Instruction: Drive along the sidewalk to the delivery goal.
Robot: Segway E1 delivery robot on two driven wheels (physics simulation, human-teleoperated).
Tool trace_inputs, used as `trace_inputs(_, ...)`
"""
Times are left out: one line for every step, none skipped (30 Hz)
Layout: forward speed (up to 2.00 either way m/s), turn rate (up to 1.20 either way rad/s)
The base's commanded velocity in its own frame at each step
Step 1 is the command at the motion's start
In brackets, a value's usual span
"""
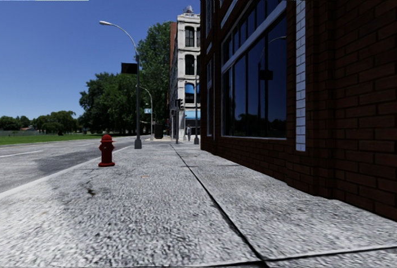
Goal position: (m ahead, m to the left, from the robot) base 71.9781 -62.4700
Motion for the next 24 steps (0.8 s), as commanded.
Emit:
trace_inputs(2.00,0.20)
trace_inputs(2.00,0.20)
trace_inputs(2.00,0.20)
trace_inputs(2.00,0.20)
trace_inputs(2.00,0.20)
trace_inputs(2.00,0.20)
trace_inputs(2.00,0.20)
trace_inputs(2.00,0.20)
trace_inputs(2.00,0.20)
trace_inputs(2.00,0.20)
trace_inputs(2.00,0.20)
trace_inputs(2.00,0.20)
trace_inputs(2.00,0.20)
trace_inputs(2.00,0.20)
trace_inputs(2.00,0.20)
trace_inputs(2.00,0.21)
trace_inputs(2.00,0.21)
trace_inputs(2.00,0.21)
trace_inputs(2.00,0.21)
trace_inputs(2.00,0.21)
trace_inputs(2.00,0.21)
trace_inputs(2.00,0.21)
trace_inputs(2.00,0.21)
trace_inputs(2.00,0.21)
